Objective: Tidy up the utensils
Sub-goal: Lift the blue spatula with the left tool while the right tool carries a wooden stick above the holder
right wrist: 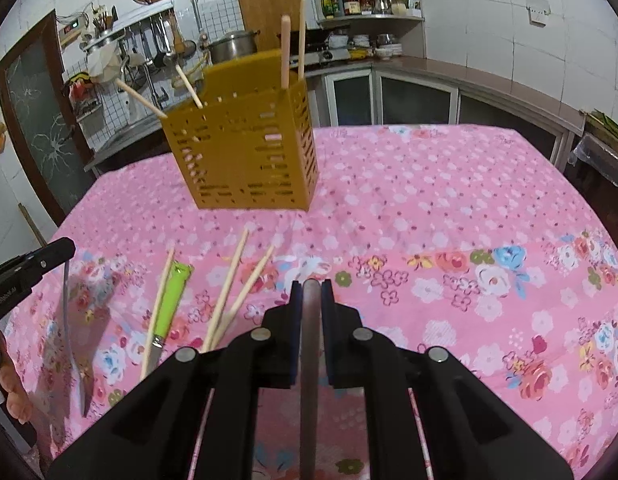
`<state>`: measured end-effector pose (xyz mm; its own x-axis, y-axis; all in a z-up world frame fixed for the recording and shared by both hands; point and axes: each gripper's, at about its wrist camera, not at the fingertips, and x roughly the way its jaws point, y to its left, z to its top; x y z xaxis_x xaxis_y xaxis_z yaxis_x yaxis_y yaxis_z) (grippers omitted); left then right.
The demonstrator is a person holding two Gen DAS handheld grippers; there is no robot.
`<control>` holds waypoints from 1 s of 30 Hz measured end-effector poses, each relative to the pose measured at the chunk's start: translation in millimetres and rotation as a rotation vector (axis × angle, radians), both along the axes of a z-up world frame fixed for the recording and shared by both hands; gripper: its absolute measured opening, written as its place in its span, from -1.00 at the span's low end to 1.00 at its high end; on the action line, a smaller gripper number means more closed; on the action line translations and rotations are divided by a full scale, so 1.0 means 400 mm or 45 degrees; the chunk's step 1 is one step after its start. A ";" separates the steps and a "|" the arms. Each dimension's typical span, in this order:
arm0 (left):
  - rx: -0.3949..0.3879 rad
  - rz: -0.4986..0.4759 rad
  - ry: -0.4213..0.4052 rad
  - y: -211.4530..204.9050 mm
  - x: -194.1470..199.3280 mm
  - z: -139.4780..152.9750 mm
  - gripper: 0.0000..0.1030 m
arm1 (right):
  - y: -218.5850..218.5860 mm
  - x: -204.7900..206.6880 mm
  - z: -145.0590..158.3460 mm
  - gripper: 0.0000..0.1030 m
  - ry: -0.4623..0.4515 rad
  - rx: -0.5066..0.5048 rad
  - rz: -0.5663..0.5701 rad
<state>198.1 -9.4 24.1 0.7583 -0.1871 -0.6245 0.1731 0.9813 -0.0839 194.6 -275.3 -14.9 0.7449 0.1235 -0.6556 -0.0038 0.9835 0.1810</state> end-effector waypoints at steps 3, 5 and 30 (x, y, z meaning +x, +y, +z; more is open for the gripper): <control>-0.020 0.003 -0.038 0.007 -0.009 0.026 -0.88 | -0.001 -0.011 0.027 -0.82 -0.040 -0.008 -0.001; -0.028 0.003 -0.064 0.011 -0.018 0.044 -0.88 | -0.003 -0.017 0.040 -0.82 -0.057 -0.012 -0.002; -0.039 0.011 -0.193 0.034 -0.036 0.136 -0.89 | -0.009 -0.045 0.162 -0.82 -0.229 -0.057 -0.022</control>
